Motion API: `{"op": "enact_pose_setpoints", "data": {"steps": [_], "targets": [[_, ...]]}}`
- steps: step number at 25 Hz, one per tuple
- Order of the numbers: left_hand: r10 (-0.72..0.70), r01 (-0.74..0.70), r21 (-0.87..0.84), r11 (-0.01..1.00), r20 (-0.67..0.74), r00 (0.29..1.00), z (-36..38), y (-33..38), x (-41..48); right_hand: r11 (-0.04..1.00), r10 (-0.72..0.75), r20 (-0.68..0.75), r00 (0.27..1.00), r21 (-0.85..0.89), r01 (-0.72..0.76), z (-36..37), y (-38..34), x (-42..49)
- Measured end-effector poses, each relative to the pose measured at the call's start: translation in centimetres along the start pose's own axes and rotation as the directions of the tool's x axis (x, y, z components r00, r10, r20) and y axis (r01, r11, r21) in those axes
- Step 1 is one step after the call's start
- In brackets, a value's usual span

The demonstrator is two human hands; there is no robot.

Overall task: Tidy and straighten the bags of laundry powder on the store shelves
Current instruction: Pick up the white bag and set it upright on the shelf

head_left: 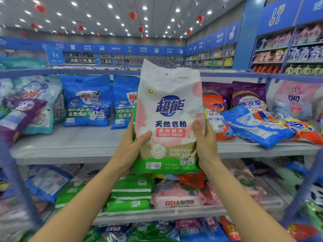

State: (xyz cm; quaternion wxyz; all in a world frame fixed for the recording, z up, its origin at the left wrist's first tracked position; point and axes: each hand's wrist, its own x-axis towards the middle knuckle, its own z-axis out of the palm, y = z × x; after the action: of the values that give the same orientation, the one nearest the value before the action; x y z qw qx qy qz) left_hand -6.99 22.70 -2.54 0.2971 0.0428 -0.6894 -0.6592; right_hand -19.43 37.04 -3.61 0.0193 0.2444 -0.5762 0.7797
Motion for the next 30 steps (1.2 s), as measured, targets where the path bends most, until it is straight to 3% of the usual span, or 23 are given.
{"op": "enact_pose_setpoints", "data": {"steps": [2,6,16,22,26,30], "targets": [[-0.004,0.001,0.051,0.999,0.052,0.999,-3.2,0.1,-2.8,1.0,0.028,-0.004,1.0,0.001,-0.028,2.0,0.4,-3.8],[-0.127,0.12,0.058,0.991,0.146,0.981,-11.3,-2.2,-9.7,0.975,0.218,-0.023,0.976,-0.038,-0.219,6.9,3.9,-12.3],[-0.521,0.525,-0.074,0.848,0.07,0.851,-20.1,-14.1,-19.1,0.81,0.558,-0.085,0.825,-0.161,-0.564,11.8,14.3,-24.4],[-0.579,0.571,-0.096,0.816,-0.138,0.804,-24.1,-16.6,-15.4,0.728,0.666,-0.004,0.746,-0.216,-0.651,16.5,17.8,-20.7],[-0.548,0.557,-0.069,0.828,-0.315,0.775,-26.9,-16.9,-9.6,0.771,0.633,0.129,0.764,-0.204,-0.604,20.4,19.1,-14.7],[-0.528,0.511,-0.148,0.847,-0.347,0.775,-28.7,-16.9,-3.7,0.787,0.592,0.172,0.788,-0.337,-0.517,23.7,20.7,-9.2]]}}
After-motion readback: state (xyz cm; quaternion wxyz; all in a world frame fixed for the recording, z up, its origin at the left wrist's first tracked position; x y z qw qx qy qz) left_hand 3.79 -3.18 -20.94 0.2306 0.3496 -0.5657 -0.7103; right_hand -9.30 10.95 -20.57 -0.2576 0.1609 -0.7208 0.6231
